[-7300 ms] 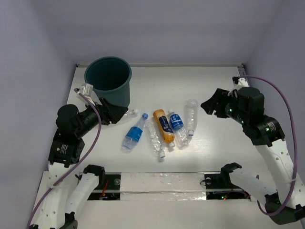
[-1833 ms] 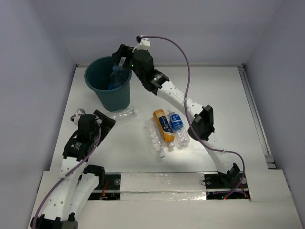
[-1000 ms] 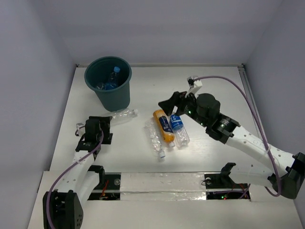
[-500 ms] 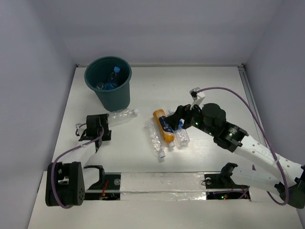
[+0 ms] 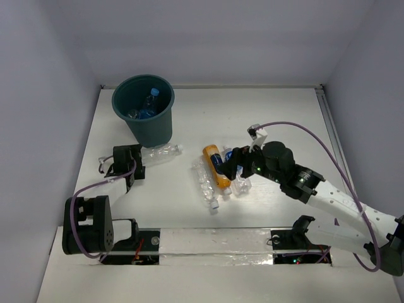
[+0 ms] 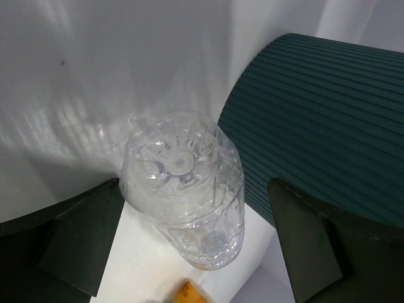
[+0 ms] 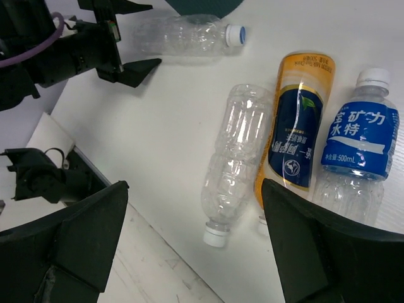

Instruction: Put the plastic bottles in the bin

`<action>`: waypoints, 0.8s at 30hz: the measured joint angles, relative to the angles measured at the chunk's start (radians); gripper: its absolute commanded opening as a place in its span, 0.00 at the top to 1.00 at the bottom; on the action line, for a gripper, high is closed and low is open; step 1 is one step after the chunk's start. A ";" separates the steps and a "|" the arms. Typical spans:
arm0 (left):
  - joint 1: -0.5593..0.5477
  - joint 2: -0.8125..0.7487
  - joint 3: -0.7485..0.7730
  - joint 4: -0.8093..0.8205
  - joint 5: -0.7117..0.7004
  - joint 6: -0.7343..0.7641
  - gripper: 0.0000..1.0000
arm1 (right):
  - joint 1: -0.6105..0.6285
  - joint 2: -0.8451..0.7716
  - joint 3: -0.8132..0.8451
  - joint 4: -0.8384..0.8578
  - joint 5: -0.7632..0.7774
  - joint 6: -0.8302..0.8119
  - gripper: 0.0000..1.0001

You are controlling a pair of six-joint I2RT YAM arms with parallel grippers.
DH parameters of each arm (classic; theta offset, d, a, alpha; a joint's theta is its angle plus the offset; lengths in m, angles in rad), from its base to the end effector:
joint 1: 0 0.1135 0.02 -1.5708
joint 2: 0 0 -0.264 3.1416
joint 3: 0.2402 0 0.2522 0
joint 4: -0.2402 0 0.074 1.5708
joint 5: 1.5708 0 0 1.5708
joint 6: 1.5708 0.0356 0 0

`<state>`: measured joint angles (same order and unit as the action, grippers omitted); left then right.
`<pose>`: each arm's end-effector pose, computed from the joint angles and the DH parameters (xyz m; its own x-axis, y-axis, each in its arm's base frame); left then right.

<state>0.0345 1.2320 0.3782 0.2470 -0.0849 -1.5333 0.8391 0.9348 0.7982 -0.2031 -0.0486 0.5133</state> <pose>0.2281 0.0109 0.1548 0.0825 -0.9934 -0.0791 -0.5734 0.0176 -0.8191 0.1439 0.1629 0.3155 -0.5739 0.0950 -0.8134 -0.5647 0.6734 0.4771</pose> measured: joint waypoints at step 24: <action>0.018 0.039 0.041 -0.023 0.012 0.133 0.60 | -0.183 0.106 0.137 -0.184 0.105 -0.053 0.01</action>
<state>0.0528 1.2709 0.4194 0.2237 -0.0727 -1.4006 0.6563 1.0409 0.9348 -0.3874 0.0563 0.4599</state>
